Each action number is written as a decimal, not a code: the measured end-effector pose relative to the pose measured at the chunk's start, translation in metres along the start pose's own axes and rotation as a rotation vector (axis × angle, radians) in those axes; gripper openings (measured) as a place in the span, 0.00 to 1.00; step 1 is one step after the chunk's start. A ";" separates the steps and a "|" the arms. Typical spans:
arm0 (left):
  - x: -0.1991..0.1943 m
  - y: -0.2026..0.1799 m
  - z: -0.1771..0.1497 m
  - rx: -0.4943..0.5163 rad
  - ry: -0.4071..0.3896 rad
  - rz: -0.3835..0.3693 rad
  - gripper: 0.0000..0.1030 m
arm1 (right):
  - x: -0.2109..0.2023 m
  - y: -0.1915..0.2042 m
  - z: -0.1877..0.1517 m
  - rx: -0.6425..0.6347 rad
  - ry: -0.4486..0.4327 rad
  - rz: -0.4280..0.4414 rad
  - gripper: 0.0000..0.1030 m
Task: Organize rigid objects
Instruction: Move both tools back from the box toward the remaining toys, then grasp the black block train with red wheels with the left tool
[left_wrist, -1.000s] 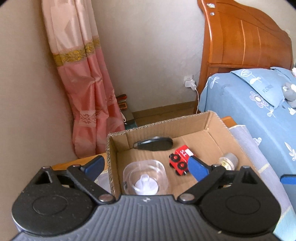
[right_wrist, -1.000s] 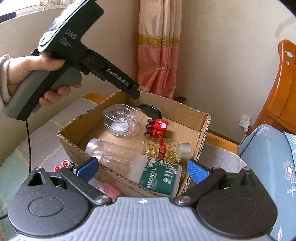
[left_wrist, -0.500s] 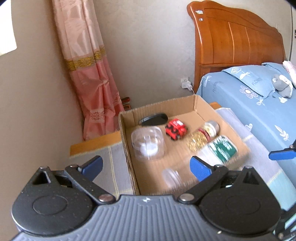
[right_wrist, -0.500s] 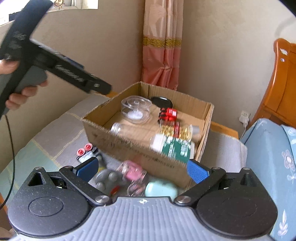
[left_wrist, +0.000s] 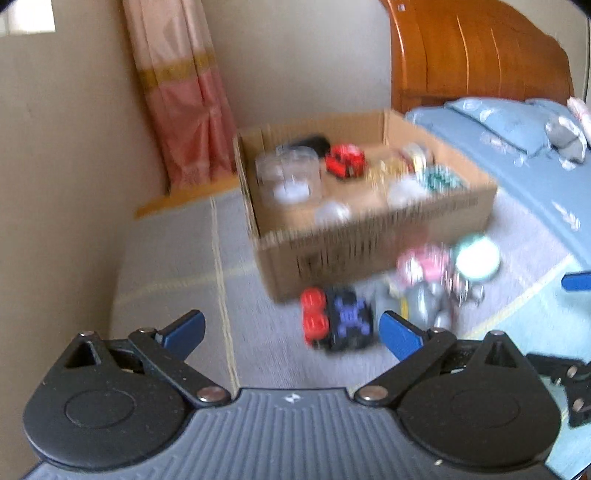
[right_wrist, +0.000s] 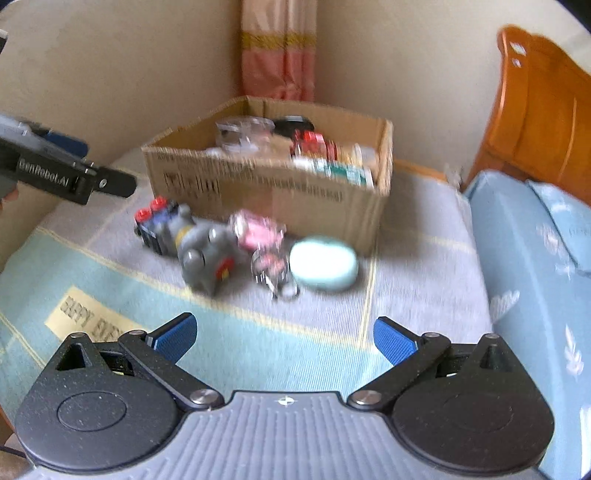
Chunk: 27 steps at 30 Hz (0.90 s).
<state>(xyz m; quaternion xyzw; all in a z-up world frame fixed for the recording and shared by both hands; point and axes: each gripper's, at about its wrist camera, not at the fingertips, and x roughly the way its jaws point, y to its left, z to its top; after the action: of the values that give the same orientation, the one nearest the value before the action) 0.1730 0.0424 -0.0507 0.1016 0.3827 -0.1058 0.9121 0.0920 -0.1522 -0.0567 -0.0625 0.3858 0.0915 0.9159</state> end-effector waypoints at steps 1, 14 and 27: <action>0.005 -0.001 -0.005 0.000 0.015 0.000 0.97 | 0.003 0.000 -0.004 0.006 0.008 -0.004 1.00; 0.047 -0.002 -0.022 -0.055 0.067 -0.052 0.97 | 0.028 -0.001 -0.023 0.050 0.090 0.003 1.00; 0.048 0.024 -0.029 -0.120 0.058 -0.030 0.98 | 0.032 0.003 -0.019 0.027 0.079 0.000 1.00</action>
<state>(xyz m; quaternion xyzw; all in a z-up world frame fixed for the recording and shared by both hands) 0.1927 0.0672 -0.1032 0.0439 0.4161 -0.0931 0.9035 0.1000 -0.1492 -0.0936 -0.0536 0.4230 0.0840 0.9006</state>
